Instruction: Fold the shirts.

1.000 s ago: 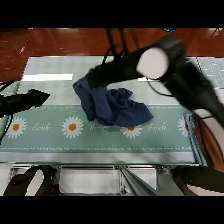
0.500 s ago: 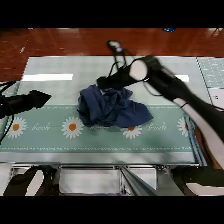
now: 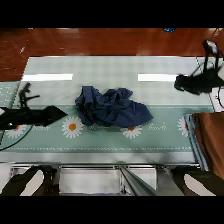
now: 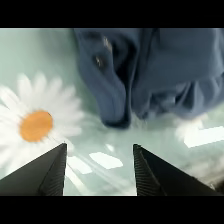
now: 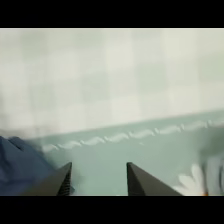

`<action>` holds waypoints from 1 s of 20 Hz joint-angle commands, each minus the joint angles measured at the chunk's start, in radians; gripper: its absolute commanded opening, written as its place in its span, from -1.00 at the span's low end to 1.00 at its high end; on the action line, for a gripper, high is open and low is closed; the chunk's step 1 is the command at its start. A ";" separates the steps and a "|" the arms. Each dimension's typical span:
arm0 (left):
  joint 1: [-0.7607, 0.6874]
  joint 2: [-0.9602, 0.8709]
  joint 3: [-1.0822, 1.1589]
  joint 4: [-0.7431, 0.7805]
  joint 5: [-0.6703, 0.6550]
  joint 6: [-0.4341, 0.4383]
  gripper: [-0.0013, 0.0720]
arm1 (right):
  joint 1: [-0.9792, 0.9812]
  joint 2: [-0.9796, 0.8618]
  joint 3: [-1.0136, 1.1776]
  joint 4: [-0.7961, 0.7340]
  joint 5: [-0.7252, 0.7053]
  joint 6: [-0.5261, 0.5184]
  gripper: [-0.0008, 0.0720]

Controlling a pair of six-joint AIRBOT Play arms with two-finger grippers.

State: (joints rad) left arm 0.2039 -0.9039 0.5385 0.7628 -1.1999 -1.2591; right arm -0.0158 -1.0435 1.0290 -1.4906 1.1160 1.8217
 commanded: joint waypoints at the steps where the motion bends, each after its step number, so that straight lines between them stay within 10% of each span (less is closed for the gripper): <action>1: -0.123 -0.112 -0.127 -0.129 0.025 0.055 0.42 | -0.126 0.157 -0.307 0.158 -0.115 -0.023 0.14; 8: -0.439 -0.220 -0.134 -0.296 0.517 0.070 0.42 | -0.130 0.193 -0.470 0.339 -0.150 -0.095 0.14; 14: -0.462 -0.327 -0.039 -0.318 0.599 0.070 0.40 | -0.130 0.135 -0.505 0.435 -0.135 -0.145 0.14; 16: -0.462 -0.333 -0.010 -0.317 0.578 0.077 -0.70 | -0.130 0.103 -0.517 0.478 -0.135 -0.175 0.14; 20: -0.462 -0.333 0.034 -0.314 0.509 0.126 -0.91 | -0.129 0.010 -0.517 0.632 -0.171 -0.256 0.14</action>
State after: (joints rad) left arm -0.2558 -1.2293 0.5407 0.4522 -0.6544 -1.1572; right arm -0.1452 -0.9749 0.5175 -0.9848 0.9646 1.6348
